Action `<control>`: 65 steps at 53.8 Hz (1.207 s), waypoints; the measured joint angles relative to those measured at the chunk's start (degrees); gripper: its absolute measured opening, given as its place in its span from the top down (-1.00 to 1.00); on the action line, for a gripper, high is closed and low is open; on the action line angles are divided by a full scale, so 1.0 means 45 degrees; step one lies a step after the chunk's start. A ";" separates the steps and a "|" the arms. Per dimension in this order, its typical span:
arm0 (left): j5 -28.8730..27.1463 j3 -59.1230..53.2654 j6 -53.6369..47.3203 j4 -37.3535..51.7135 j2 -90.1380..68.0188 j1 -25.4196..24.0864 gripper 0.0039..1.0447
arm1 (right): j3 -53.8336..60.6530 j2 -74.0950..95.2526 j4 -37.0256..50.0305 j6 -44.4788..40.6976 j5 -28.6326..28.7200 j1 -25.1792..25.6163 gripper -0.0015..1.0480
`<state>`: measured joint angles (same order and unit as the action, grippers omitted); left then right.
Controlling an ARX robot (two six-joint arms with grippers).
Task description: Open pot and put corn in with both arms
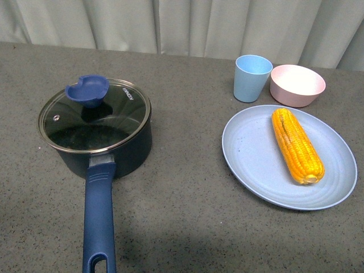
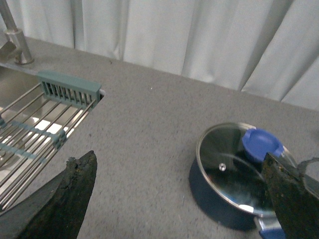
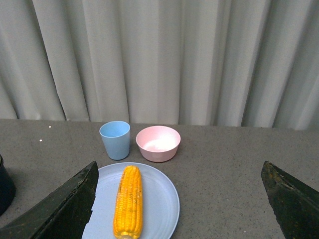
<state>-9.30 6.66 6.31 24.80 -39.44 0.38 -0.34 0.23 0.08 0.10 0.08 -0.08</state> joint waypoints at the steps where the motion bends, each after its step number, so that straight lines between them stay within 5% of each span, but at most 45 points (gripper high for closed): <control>1: 0.0019 0.0146 0.0005 0.0588 -0.0665 0.0024 -0.88 | 0.0000 0.0000 0.0005 0.0000 0.0000 0.0000 -0.82; 5: 0.0321 0.1117 0.0389 0.3531 -0.4376 0.0471 -0.88 | 0.0000 0.0000 0.0005 0.0000 0.0000 0.0000 -0.82; 14: 0.0291 0.2827 0.0767 0.5780 -0.8670 0.1384 -0.88 | 0.0000 0.0000 0.0005 0.0000 0.0000 0.0000 -0.82; 34: 0.0369 0.5503 0.0874 0.7038 -1.3867 0.2351 -0.88 | 0.0000 0.0000 0.0000 0.0000 0.0000 0.0000 -0.82; 65: 0.0889 0.6829 0.0311 0.7329 -1.5956 0.2905 -0.88 | 0.0000 0.0000 0.0005 0.0000 0.0000 0.0000 -0.82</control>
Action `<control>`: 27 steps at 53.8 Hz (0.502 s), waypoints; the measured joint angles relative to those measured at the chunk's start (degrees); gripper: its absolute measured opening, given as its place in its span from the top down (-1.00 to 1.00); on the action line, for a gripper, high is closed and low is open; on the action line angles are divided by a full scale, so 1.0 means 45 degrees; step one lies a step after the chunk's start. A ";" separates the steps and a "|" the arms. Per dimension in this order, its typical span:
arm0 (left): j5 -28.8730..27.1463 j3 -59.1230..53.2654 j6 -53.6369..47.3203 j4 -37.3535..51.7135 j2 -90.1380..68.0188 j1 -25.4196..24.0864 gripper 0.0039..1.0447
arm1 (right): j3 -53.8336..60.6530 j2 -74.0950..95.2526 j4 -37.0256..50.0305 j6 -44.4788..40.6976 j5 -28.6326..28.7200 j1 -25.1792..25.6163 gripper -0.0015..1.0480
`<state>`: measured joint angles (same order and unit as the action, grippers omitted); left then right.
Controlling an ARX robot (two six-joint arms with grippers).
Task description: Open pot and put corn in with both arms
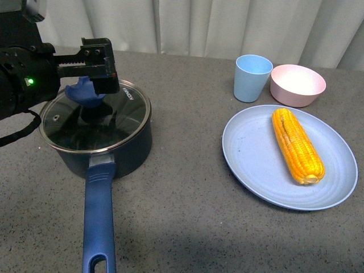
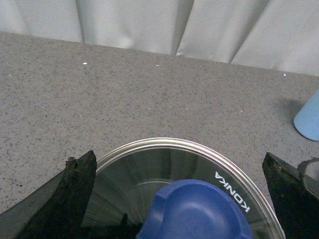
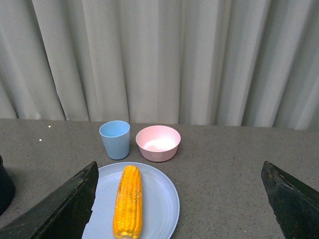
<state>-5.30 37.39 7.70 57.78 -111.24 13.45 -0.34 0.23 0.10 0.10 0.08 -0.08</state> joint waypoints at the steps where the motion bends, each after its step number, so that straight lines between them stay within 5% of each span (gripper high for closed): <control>1: 0.0000 0.0015 -0.0010 -0.0005 -0.0029 0.0019 -0.88 | 0.0000 0.0000 0.0000 0.0005 0.0000 0.0000 -0.82; 27: 0.0466 0.0087 -0.0481 -0.0170 -0.0767 0.0097 -0.82 | 0.0000 0.0000 0.0000 0.0000 0.0000 0.0000 -0.82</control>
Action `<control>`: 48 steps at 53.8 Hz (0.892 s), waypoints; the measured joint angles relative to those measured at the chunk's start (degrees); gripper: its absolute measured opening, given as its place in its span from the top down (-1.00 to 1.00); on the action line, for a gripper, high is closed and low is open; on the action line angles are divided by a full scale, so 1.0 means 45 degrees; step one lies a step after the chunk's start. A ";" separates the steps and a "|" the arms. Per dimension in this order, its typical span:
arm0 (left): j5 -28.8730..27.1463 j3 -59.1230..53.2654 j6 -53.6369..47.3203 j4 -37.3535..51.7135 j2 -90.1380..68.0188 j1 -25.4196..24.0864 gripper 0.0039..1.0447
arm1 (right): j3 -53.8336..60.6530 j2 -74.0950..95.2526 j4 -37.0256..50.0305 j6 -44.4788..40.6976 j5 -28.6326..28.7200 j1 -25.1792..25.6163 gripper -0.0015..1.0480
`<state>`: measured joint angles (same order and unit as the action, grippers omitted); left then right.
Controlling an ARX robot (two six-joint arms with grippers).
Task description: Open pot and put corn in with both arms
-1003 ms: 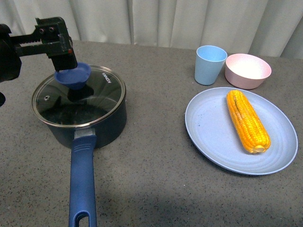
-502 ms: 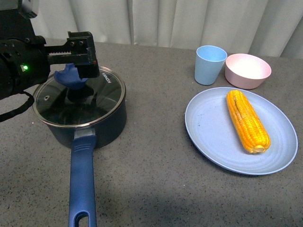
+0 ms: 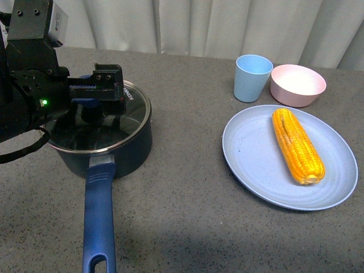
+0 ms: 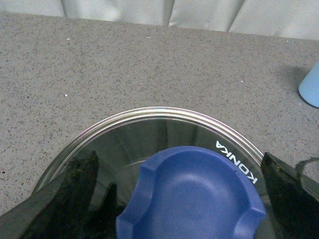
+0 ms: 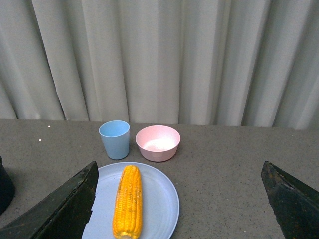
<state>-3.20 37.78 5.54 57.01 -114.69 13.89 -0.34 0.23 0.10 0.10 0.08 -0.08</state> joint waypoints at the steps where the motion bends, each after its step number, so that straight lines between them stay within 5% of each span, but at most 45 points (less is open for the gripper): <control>1: -0.0005 0.0000 -0.0010 0.0000 0.0000 0.0000 -0.75 | 0.0000 0.0000 0.0000 0.0000 0.0000 0.0000 -0.82; 10: 0.0029 0.0000 -0.0068 0.0024 0.0000 0.0000 -0.17 | 0.0000 0.0000 0.0000 0.0000 0.0005 0.0000 -0.82; 32: 0.0058 -0.0272 -0.0068 -0.0199 0.2220 -0.0398 -0.16 | 0.0000 0.0000 -0.0005 0.0000 0.0000 0.0000 -0.82; 48: 0.0748 -0.0078 -0.0160 -0.0010 0.1292 -0.4041 -0.15 | 0.0000 0.0000 0.0000 0.0000 0.0000 0.0000 -0.82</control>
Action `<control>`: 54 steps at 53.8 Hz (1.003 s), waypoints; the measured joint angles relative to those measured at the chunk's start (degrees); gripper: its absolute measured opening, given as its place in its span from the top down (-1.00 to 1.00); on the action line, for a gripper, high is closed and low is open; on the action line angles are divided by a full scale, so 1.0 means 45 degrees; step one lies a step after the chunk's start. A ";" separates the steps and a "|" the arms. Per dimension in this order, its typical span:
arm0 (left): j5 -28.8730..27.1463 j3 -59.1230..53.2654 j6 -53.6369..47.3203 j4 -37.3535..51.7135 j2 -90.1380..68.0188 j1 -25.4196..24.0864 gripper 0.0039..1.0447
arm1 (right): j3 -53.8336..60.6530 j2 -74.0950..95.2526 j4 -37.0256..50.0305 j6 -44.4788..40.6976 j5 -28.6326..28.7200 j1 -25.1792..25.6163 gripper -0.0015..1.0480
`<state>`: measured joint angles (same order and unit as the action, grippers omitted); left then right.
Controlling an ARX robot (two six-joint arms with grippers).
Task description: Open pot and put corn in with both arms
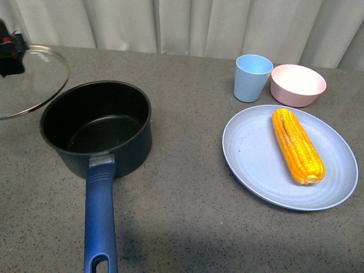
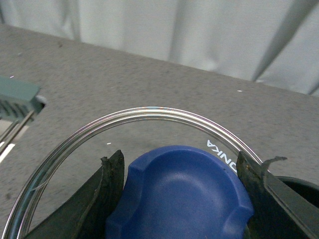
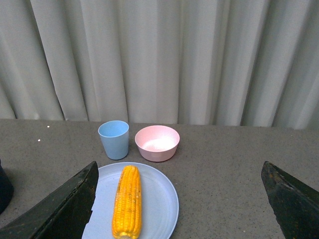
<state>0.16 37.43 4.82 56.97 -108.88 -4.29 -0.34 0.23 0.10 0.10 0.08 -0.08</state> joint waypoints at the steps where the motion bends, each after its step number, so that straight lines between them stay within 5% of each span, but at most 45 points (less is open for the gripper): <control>1: 0.0063 0.0000 0.0019 0.0102 -0.0097 -0.0238 -0.15 | 0.0000 0.0000 0.0000 0.0000 0.0000 0.0000 -0.82; 15: 0.0141 0.0335 0.0525 0.0962 -0.1365 -0.1851 -0.15 | 0.0000 0.0000 0.0000 0.0000 0.0000 0.0000 -0.82; 54: 0.0117 0.0636 0.0617 0.1554 -0.4221 -0.1486 -0.15 | 0.0000 0.0005 0.0000 0.0000 0.0000 0.0000 -0.82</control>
<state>0.69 40.29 7.60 63.96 -127.87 -10.98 -0.34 0.25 0.10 0.10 0.08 -0.08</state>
